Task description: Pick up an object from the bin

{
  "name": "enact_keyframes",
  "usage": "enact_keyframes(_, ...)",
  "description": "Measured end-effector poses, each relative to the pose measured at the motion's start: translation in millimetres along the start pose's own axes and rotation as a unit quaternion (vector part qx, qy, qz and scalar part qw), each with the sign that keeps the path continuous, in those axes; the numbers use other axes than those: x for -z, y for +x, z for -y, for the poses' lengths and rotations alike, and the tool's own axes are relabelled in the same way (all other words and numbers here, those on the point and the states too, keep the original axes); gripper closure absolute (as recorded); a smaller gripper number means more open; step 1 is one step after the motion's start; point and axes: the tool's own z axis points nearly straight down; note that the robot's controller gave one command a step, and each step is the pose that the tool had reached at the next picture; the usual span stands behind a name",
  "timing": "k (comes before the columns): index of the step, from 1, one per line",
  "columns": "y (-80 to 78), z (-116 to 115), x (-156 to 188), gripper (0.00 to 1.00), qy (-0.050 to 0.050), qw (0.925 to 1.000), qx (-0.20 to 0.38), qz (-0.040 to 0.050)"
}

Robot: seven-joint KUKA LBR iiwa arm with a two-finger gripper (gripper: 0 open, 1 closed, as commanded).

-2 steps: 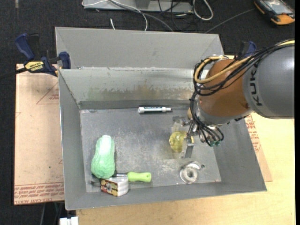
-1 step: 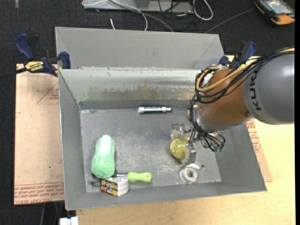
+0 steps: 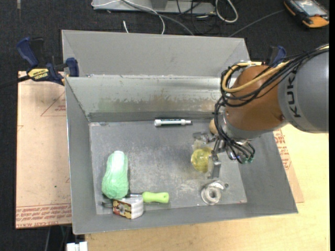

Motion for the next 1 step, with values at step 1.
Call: enact_keyframes(1,-8.0,-29.4,59.7,1.00,0.001,0.9991,0.043,0.0030)
